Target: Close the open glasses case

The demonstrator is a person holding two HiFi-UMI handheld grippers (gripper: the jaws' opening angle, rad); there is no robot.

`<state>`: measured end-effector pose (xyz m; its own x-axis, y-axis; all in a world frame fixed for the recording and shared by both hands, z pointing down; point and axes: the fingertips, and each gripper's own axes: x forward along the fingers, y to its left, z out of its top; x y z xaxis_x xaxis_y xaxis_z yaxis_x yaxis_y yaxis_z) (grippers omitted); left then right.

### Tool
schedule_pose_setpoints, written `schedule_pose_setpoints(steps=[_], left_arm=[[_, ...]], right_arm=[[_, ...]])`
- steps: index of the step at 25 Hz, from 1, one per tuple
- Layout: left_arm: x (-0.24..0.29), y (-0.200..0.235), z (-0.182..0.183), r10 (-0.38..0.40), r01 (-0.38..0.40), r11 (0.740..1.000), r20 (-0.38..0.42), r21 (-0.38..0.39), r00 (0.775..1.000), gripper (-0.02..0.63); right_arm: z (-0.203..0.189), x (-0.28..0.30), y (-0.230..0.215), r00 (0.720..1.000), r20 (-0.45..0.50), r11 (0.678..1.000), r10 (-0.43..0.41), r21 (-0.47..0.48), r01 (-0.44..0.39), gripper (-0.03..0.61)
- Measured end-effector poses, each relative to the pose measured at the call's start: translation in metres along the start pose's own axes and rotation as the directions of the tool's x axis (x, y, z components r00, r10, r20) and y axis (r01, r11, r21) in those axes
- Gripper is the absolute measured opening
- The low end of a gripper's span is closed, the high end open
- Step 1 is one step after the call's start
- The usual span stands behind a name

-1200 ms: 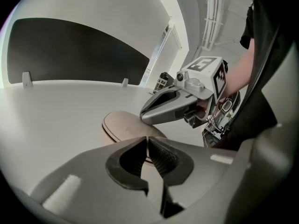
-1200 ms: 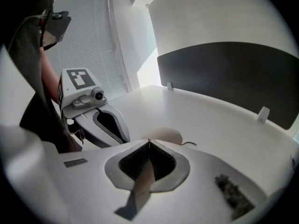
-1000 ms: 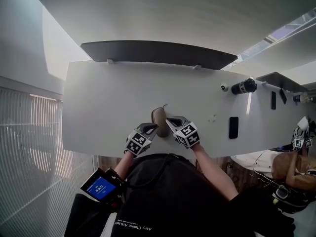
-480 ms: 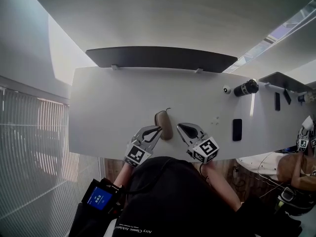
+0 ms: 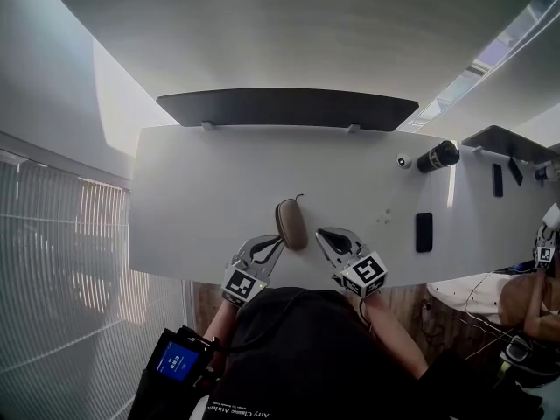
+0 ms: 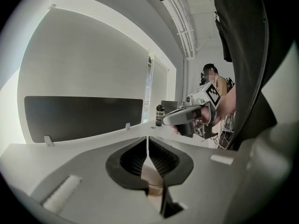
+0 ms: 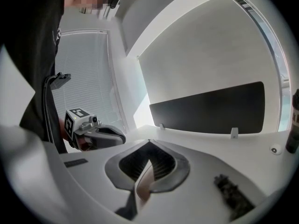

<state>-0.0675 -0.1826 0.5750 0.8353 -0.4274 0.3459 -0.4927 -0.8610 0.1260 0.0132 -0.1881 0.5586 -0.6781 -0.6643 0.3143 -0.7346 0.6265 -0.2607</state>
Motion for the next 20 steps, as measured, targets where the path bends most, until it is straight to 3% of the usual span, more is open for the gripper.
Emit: schedule_pose_setpoints(steps=[5, 10, 14, 20], left_arm=[[0.010, -0.016, -0.018, -0.009, 0.011, 0.999, -0.037, 0.052, 0.999, 0.018], [0.015, -0.040, -0.016, 0.010, -0.009, 1.000, -0.076, 0.011, 0.997, 0.018], [0.020, -0.058, -0.028, 0.014, -0.009, 0.998, -0.096, 0.059, 0.995, 0.018], [0.023, -0.091, -0.058, 0.017, -0.011, 0.999, -0.159, 0.038, 0.987, 0.018]], right_arm=[[-0.006, -0.015, -0.002, 1.000, 0.013, 1.000, 0.008, 0.002, -0.008, 0.006], [-0.023, -0.036, -0.006, 1.000, 0.014, 1.000, 0.016, 0.024, -0.017, 0.006], [-0.028, -0.049, -0.012, 0.999, 0.016, 0.998, 0.036, 0.048, -0.036, 0.005], [-0.050, -0.066, -0.029, 0.999, -0.011, 0.998, 0.038, 0.046, -0.037, 0.006]])
